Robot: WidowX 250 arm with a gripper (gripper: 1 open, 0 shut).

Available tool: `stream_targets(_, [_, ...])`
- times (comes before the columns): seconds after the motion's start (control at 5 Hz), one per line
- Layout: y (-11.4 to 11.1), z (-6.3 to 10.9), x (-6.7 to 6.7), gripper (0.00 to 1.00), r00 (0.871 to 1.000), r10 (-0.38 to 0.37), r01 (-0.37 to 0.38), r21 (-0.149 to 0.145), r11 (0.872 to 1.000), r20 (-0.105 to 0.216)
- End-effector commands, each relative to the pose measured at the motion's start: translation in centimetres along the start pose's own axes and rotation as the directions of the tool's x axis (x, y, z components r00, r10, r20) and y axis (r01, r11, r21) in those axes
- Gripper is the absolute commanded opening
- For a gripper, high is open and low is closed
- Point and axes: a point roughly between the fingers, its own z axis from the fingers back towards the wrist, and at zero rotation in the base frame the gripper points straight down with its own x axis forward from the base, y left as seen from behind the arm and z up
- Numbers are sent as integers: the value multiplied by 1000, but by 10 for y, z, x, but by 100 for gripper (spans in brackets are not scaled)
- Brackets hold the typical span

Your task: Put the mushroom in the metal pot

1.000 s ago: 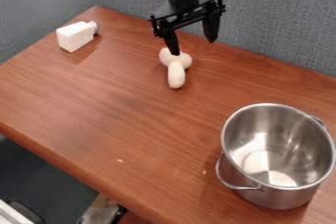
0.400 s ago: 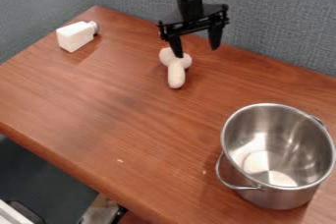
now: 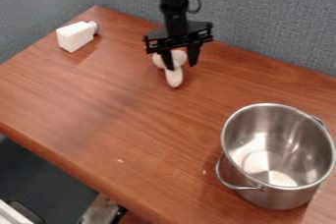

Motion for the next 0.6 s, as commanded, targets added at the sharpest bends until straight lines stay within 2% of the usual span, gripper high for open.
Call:
stream_targets(0.0, [3,39,15,0,990,-72,78,-44,996,117])
stream_targets(0.2, [-13,58,12,100,983,-161,165,-39,986,87])
stream_targets(0.4, [-28,74,9,0,953,-288,292,-27,956,92])
